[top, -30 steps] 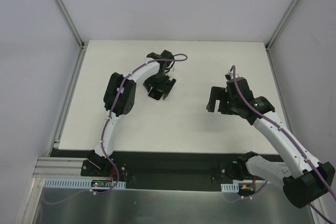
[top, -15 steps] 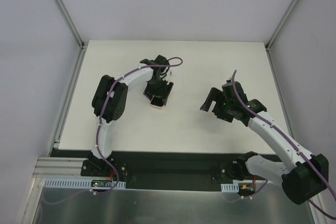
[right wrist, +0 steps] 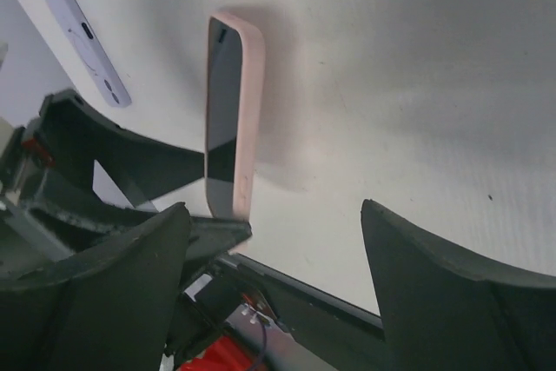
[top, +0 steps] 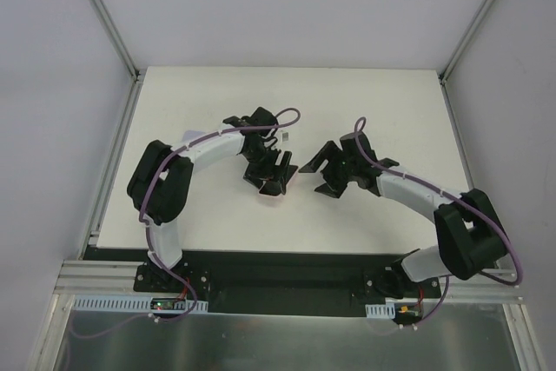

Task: Take the phone out of the phone case
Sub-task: Pick up the phone at the center of the board, then adjust the phone.

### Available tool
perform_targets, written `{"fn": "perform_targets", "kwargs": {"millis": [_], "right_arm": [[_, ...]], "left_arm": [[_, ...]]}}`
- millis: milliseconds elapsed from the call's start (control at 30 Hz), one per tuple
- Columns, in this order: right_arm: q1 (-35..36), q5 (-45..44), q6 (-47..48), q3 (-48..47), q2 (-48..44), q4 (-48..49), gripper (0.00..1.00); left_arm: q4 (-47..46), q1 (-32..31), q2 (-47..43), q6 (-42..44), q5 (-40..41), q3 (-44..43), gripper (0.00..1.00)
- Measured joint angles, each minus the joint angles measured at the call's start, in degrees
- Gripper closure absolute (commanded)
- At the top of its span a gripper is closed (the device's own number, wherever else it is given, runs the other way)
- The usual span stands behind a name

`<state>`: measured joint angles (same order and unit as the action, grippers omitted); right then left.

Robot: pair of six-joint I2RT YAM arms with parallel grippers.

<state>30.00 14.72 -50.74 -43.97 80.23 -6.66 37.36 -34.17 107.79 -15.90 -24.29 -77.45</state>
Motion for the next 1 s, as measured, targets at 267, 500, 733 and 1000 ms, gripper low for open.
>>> {"fn": "perform_targets", "kwargs": {"millis": [267, 500, 733, 1000], "right_arm": [[1.22, 4.83, -9.4, -3.08, 12.44, 9.57, 0.36], [4.57, 8.07, -13.86, -5.03, 19.28, 15.5, 0.99], [4.66, 10.58, -12.83, -5.35, 18.62, 17.86, 0.99], [4.66, 10.29, 1.9, -5.31, 7.8, 11.96, 0.99]], "left_arm": [[-2.64, -0.76, -3.82, -2.91, -3.17, 3.76, 0.3], [-2.89, -1.36, -6.21, -4.52, -3.85, 5.01, 0.23], [-2.54, -1.14, -12.57, -5.66, -3.82, 7.04, 0.01], [-3.19, 0.96, -30.29, -7.32, -7.67, 7.87, 0.01]]}}
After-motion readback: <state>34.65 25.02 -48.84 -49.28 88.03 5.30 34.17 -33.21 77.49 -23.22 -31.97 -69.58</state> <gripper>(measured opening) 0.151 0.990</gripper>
